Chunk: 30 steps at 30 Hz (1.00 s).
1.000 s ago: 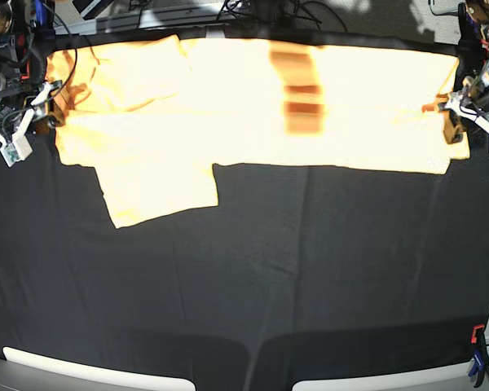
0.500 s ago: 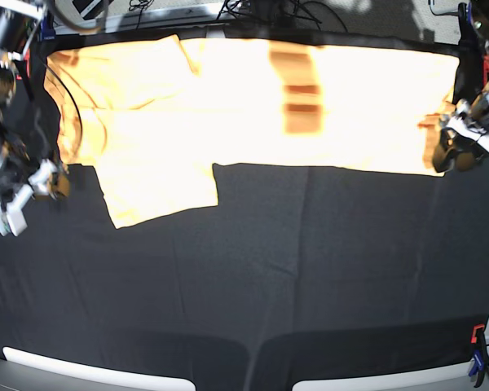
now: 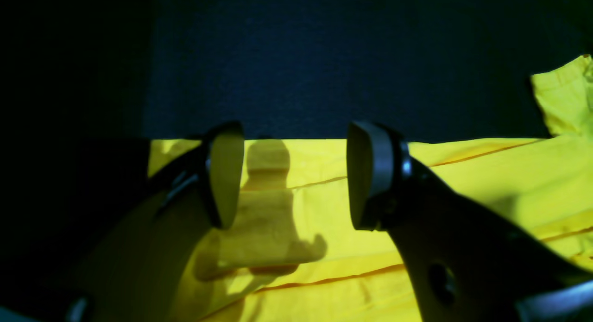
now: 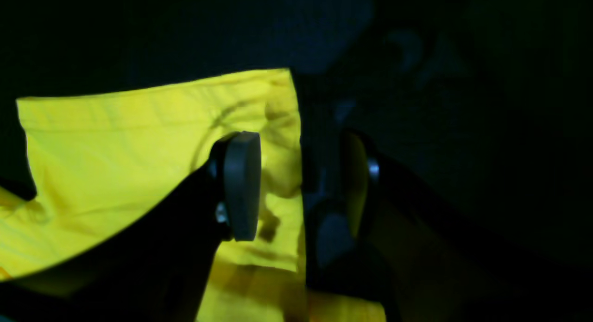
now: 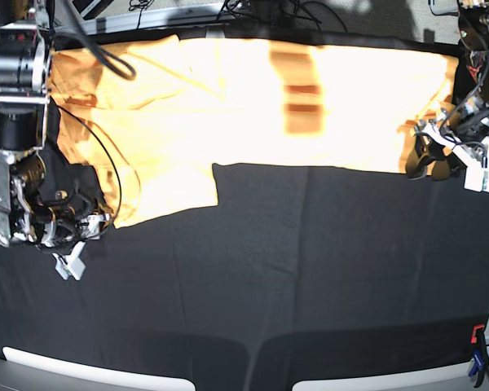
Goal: Layout the t-shirt on the table in an organized manner, then fold the t-shirt properly
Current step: 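Release the folded hem and open both grippers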
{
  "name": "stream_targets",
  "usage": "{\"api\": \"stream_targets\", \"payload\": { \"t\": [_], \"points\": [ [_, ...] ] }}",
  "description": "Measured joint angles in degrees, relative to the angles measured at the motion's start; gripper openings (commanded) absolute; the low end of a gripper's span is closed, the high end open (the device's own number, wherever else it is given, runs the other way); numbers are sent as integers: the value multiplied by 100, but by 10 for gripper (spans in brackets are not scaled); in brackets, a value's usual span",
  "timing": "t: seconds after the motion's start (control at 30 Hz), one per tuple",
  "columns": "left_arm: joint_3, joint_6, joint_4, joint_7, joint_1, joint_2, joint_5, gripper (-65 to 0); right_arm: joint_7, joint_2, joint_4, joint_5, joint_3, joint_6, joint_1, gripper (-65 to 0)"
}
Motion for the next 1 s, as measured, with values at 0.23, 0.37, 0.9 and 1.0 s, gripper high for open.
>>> {"api": "stream_targets", "payload": {
  "t": [0.23,0.37,0.9,1.0],
  "points": [
    [0,0,0,0,2,0,2,-319,118,-315,-940,-435,-101,-9,426,-379],
    [0,2,0,-2,2,0,2,-319,286,-503,-1078,-841,-94,-20,503,-381],
    [0,2,0,-48,2,0,4,-319,203,-898,-1084,-973,-90,664,498,-650],
    [0,2,0,-170,2,0,22,-319,116,-914,-861,-966,-96,684,431,-650]
  ]
}}
